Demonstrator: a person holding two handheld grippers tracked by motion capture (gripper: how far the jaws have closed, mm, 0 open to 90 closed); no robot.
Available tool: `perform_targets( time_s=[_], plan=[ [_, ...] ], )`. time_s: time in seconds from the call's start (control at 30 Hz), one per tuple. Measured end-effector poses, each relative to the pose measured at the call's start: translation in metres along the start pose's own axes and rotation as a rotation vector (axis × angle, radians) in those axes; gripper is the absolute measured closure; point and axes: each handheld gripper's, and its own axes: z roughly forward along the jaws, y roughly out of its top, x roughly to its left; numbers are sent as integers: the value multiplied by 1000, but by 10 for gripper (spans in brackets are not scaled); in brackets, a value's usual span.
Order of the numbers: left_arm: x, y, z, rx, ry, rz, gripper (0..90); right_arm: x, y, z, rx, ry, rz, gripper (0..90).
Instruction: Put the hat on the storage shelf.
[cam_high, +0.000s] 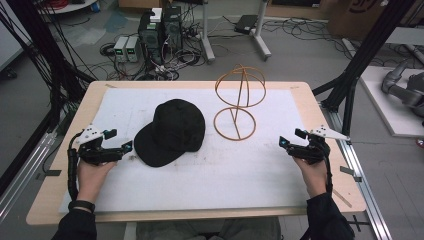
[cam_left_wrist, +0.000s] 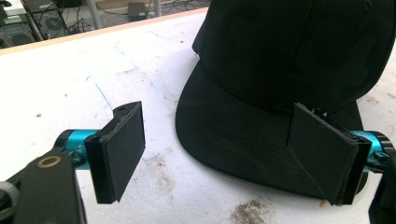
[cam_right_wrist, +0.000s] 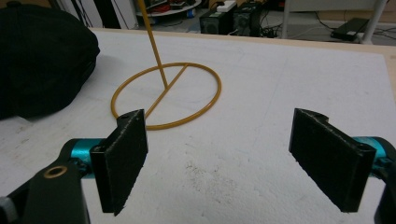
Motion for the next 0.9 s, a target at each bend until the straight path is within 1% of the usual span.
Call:
perform_targets(
  time_s=[0.07,0.13,0.33,0.6,0.7,0.8,0.9],
  plan=[
    [-1,1,0,1,7,11,195,0,0,0,-4,-2,2,190],
    [-1,1,-1,0,6,12,195,-1,0,-1,-2,3,13,190],
    [-1,1,-3,-6,1,1,195,1,1,0,-3,12,8,190],
    [0,1,-2,-3,2,2,195,2,2,0,-7,10,6,191],
    [0,1,-3,-6,2,0,195,5,3,-1,-11,22,8,191],
    [0,0,-3,-5,4,-2,195,10,4,0,-19,38,-3,191],
    [1,1,-3,-8,7,-4,195,19,6,1,-25,73,-11,195]
  ],
)
